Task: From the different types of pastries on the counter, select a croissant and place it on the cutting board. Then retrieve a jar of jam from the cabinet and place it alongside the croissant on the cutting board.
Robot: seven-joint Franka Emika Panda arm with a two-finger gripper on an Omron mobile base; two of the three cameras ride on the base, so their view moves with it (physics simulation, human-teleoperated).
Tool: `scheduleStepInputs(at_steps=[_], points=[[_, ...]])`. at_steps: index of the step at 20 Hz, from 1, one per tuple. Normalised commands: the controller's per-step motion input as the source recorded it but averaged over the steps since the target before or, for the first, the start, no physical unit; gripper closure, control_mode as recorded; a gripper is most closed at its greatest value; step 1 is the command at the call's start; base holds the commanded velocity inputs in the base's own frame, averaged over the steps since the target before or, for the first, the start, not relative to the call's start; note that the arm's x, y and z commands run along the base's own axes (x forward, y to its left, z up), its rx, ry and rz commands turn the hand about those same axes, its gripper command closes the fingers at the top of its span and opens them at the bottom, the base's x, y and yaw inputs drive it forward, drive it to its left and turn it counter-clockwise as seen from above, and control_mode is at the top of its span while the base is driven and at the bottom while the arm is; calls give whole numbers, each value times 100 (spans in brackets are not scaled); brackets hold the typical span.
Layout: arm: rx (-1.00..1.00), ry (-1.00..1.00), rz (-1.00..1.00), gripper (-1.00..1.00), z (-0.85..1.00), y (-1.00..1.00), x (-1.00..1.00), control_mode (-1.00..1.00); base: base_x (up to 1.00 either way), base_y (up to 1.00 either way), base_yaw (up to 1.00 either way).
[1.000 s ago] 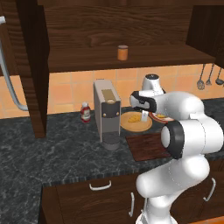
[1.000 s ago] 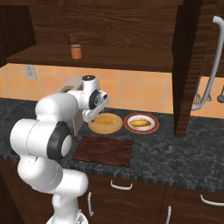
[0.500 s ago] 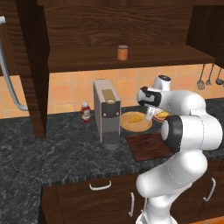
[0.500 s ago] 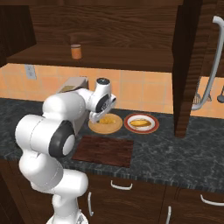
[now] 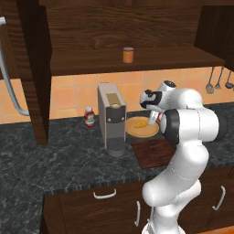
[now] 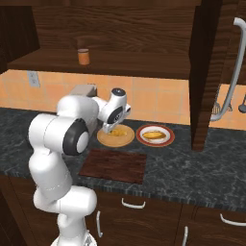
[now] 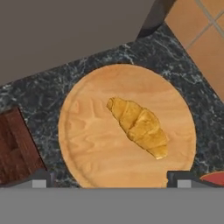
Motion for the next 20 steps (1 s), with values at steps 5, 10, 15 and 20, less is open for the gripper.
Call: scheduleStepInputs(at_steps=[5,10,15,20], points=[[0,0,0,-100,-37,0,43,-100,0,0,0],[0,0,0,-100,-45,8,45,-100,0,0,0],[0,3,3,-100,-42,6,33,-100,0,0,0],[0,6,5,-100,-56,3,31,-100,0,0,0]])
